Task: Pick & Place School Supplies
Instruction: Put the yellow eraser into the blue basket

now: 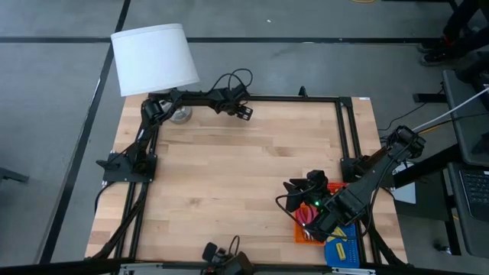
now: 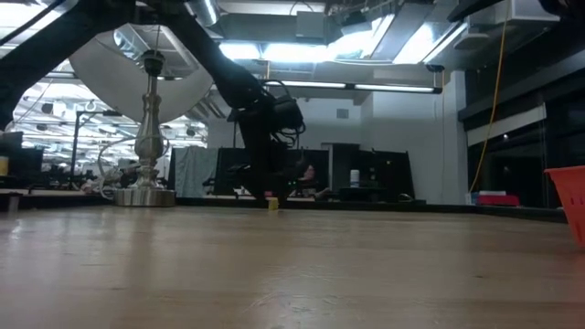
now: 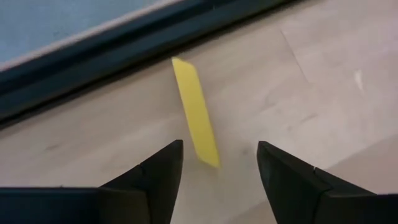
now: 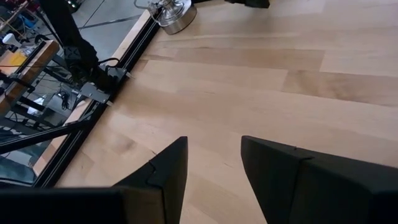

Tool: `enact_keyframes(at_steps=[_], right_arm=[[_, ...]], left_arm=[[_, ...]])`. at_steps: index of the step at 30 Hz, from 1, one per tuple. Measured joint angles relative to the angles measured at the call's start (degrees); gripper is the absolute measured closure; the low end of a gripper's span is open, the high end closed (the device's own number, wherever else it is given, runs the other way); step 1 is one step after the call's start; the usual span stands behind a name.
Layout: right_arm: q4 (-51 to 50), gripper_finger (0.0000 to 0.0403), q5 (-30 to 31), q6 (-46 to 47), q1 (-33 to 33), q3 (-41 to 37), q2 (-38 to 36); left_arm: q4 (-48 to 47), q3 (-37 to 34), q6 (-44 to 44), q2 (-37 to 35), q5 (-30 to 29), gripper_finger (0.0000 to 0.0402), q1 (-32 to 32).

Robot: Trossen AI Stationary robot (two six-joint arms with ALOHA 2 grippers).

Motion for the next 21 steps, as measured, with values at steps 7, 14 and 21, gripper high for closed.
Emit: enact_keyframes(at_steps=[7,14,21], right_arm=[[0.0,0.025,0.0,0.0,0.2,0.0,0.0],[0.1,0.025,0.0,0.0,0.3,0.0,0.0],[1.5,0.025,1.2,0.0,0.7,0.0,0.0]], left_arm=[[1.1,0.0,-0.9,0.0,1.2,0.0221,0.6],[1.1,0.0,-3.8,0.0,2.4,0.0302,0.8],[1.5,0.0,-4.2,0.0,3.5,0.0381,0.7]])
